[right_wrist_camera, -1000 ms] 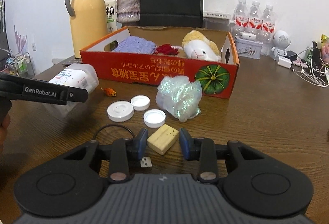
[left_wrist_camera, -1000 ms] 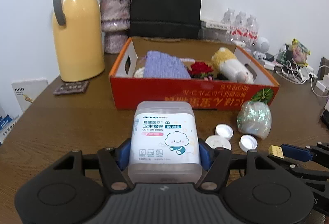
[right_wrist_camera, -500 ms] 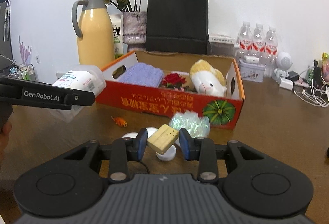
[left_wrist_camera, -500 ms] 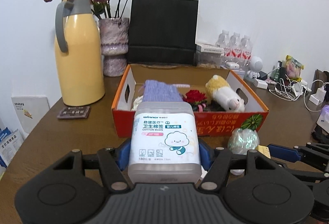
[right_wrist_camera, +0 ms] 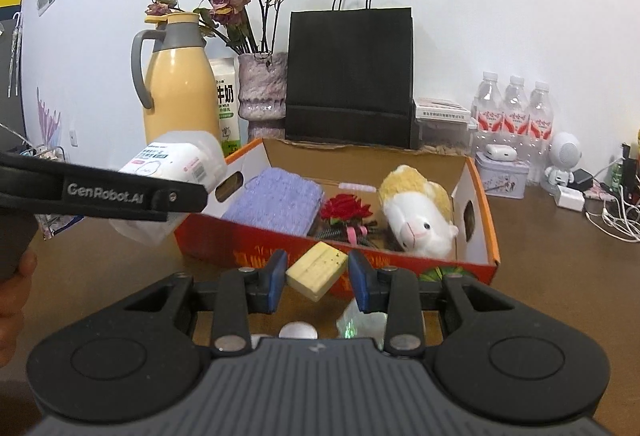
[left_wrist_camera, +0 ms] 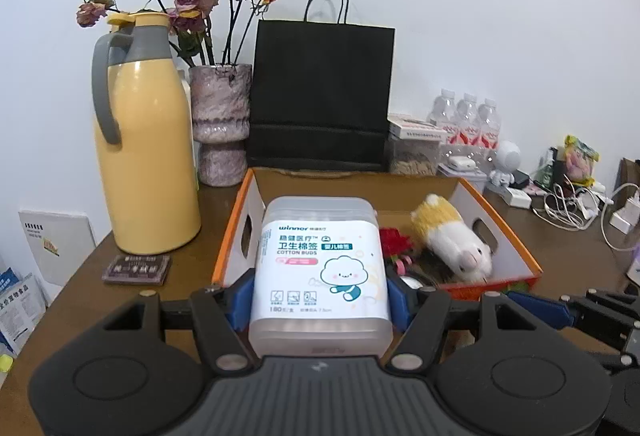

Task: Organize objects
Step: 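Lower the cotton-swab box into the box with the left gripper while the right gripper drops the block in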

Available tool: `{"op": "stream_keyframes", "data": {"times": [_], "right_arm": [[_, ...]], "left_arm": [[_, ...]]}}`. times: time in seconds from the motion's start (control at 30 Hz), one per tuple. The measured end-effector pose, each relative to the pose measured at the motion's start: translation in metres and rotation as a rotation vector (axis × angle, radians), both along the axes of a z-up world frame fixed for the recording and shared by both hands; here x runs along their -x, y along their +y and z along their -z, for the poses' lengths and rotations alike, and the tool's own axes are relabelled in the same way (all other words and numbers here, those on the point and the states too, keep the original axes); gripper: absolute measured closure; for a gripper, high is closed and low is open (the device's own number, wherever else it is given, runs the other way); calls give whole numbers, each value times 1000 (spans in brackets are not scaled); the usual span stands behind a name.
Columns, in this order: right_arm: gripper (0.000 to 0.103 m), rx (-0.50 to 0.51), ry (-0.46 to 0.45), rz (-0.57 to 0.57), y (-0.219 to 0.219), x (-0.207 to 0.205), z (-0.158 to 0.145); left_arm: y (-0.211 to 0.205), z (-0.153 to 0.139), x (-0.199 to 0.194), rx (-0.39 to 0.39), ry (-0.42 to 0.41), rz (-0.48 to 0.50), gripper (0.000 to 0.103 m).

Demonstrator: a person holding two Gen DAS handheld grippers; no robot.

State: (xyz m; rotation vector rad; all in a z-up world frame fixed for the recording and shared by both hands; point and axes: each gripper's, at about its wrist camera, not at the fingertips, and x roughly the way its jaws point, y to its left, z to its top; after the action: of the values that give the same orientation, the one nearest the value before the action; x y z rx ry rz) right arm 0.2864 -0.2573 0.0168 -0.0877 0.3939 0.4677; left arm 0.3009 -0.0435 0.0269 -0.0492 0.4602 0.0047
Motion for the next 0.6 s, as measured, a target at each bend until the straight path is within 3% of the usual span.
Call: {"op": "stream_keyframes", "data": {"times": [0.6], "right_arm": [[69,44,-104,-23,31,-82,8]], "left_arm": [[6,10,-96,28,-40,-38,40]]}}
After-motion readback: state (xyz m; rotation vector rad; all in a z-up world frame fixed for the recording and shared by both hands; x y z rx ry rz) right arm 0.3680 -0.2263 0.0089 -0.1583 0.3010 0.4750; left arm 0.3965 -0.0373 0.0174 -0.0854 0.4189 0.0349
